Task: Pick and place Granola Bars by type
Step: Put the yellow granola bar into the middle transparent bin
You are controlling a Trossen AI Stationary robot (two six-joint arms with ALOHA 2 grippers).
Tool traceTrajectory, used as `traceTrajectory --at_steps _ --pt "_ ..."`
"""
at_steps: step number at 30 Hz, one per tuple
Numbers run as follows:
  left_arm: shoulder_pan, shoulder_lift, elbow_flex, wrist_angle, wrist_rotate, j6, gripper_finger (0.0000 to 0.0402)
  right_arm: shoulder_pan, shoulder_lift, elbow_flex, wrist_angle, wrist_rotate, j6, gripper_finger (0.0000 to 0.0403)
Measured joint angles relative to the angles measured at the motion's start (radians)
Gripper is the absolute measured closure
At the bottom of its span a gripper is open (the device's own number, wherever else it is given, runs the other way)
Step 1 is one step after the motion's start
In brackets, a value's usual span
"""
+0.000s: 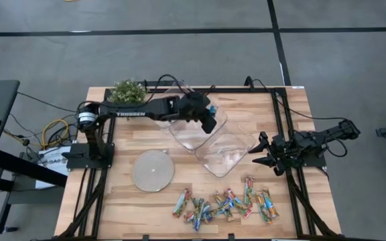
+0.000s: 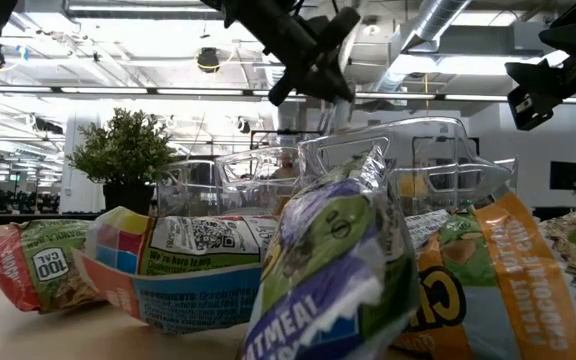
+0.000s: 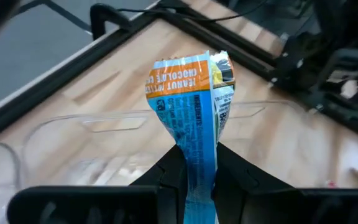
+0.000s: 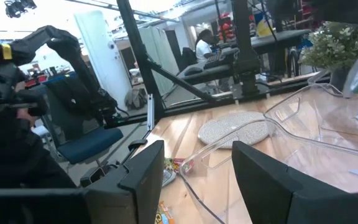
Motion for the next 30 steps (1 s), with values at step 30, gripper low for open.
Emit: traceTrajectory --at_steps 30 --pt "-0.018 0.001 -0.159 -0.072 -0.026 0.020 0.0354 0.000 0.000 0.000 0.000 0.000 0.000 0.0219"
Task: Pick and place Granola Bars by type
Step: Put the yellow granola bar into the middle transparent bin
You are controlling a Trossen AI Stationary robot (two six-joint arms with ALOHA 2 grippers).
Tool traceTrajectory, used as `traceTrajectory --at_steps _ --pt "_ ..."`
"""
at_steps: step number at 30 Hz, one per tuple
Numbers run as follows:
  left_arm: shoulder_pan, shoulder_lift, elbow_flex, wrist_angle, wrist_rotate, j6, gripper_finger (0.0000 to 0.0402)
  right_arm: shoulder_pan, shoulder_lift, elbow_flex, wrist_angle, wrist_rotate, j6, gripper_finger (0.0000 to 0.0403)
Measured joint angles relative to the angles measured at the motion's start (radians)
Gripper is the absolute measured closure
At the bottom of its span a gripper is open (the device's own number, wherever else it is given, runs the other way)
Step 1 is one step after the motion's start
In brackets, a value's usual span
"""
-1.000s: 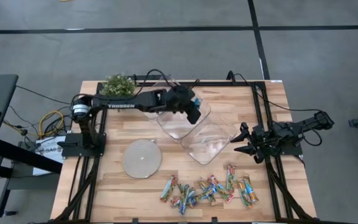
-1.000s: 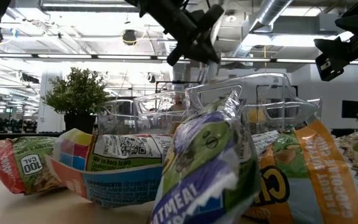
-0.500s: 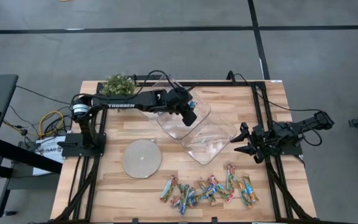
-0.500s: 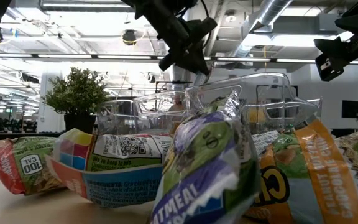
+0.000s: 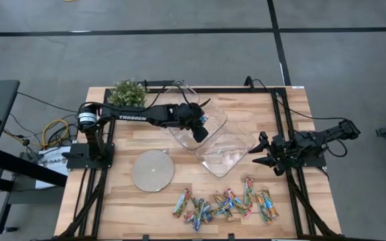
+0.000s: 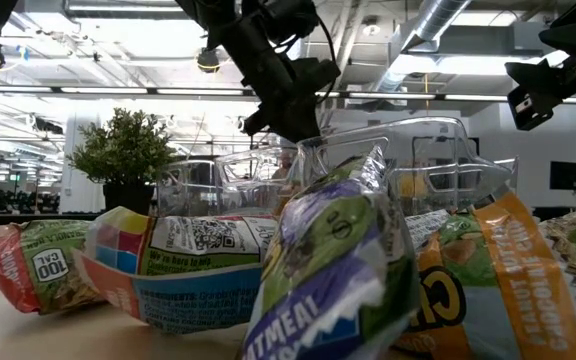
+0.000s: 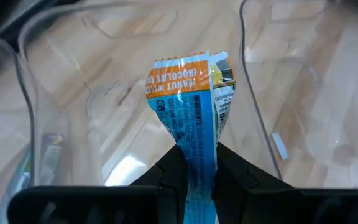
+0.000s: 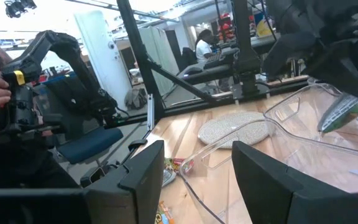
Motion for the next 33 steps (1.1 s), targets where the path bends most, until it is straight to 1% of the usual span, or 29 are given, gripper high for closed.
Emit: traceTrajectory --at_steps 6,11,14,16,19,21,33 --pt "-0.020 0.000 -0.032 0.009 0.044 0.000 0.0354 0.000 0.000 0.000 0.000 0.000 0.000 0.0219" --pt "-0.026 0.000 -0.047 0.026 0.048 -0.031 0.0354 0.000 0.000 0.000 0.000 0.000 0.000 0.0219" --pt "-0.025 0.023 -0.047 0.034 0.052 -0.038 0.0354 0.000 0.000 0.000 0.000 0.000 0.000 0.0219" --pt "-0.025 0.040 -0.049 0.014 0.080 -0.053 0.0354 0.000 0.000 0.000 0.000 0.000 0.000 0.0219" --pt "-0.026 0.064 -0.049 0.029 0.152 -0.068 0.0354 0.000 0.000 0.000 0.000 0.000 0.000 0.0219" --pt "-0.029 0.083 -0.047 0.049 0.169 -0.067 0.0354 0.000 0.000 0.000 -0.003 -0.001 0.000 0.0219" --pt "-0.027 0.085 -0.047 0.046 0.158 -0.064 0.0354 0.000 0.005 0.000 -0.006 0.000 0.000 0.0219"
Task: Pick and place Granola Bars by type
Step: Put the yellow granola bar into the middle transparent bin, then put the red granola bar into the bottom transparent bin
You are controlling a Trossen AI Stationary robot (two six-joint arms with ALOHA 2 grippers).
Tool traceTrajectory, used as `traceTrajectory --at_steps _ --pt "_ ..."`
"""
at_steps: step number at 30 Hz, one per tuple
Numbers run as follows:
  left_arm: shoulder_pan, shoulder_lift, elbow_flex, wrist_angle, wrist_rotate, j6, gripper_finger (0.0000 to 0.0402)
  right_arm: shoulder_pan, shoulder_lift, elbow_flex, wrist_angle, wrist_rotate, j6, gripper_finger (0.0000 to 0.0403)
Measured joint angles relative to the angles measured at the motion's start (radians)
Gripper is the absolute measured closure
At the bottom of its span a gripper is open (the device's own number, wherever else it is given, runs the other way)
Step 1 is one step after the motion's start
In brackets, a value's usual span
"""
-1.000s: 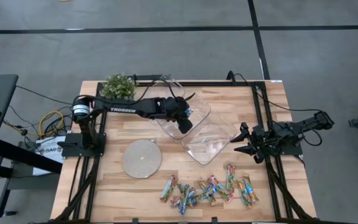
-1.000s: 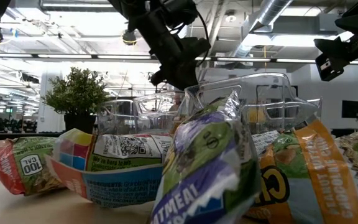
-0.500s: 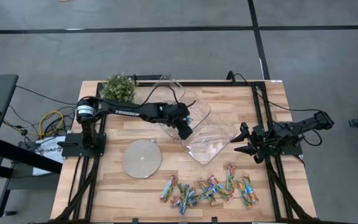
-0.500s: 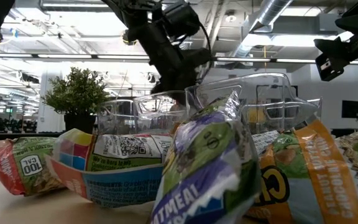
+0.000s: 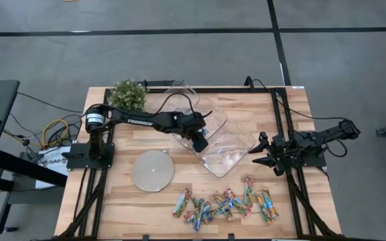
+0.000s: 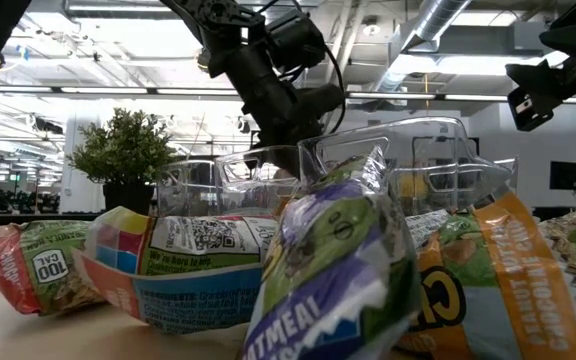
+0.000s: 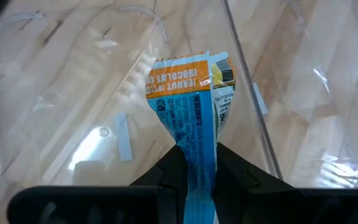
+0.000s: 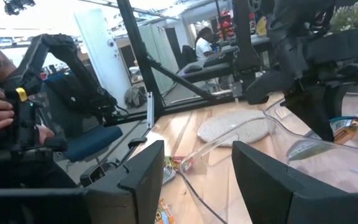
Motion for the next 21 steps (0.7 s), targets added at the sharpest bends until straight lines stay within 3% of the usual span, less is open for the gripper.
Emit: traceTrajectory --at_steps 5,15,21 --pt "0.000 0.000 0.000 0.001 0.008 0.002 0.0347 0.000 0.000 0.000 0.000 0.000 0.000 0.0219" --pt "0.000 0.000 0.000 0.001 0.018 0.001 0.0279 0.000 0.000 0.000 0.000 0.000 0.000 0.0219" --pt "0.000 -0.001 0.013 0.006 0.017 -0.001 0.0272 0.000 0.000 0.000 0.000 0.000 0.000 0.0219"
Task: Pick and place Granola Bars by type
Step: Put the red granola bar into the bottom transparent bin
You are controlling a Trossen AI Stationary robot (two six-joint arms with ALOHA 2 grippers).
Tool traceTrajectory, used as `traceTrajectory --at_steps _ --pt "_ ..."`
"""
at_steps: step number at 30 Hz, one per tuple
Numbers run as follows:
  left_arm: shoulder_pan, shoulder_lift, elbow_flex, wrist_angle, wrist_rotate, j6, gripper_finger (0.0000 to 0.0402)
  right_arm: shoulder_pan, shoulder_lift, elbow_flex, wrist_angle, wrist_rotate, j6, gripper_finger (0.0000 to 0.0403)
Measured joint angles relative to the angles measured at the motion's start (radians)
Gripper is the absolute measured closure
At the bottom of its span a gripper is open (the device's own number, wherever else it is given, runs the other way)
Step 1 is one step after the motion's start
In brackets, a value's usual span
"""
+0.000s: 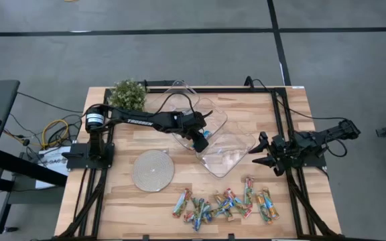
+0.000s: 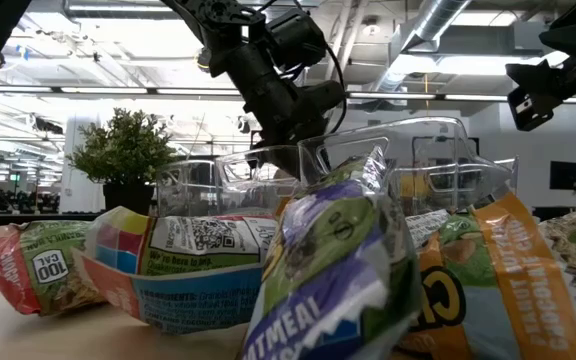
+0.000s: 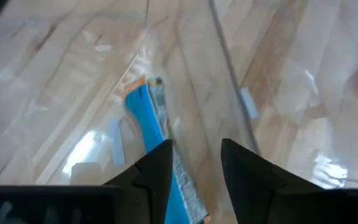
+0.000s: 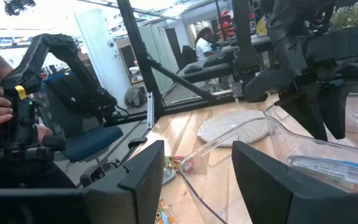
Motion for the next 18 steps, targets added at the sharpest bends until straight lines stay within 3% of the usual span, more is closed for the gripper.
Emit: traceTrajectory --at_steps 18 --pt "-0.046 -0.095 0.181 -0.013 0.010 0.010 0.0277 0.000 0.000 0.000 0.000 0.000 0.000 0.0219"
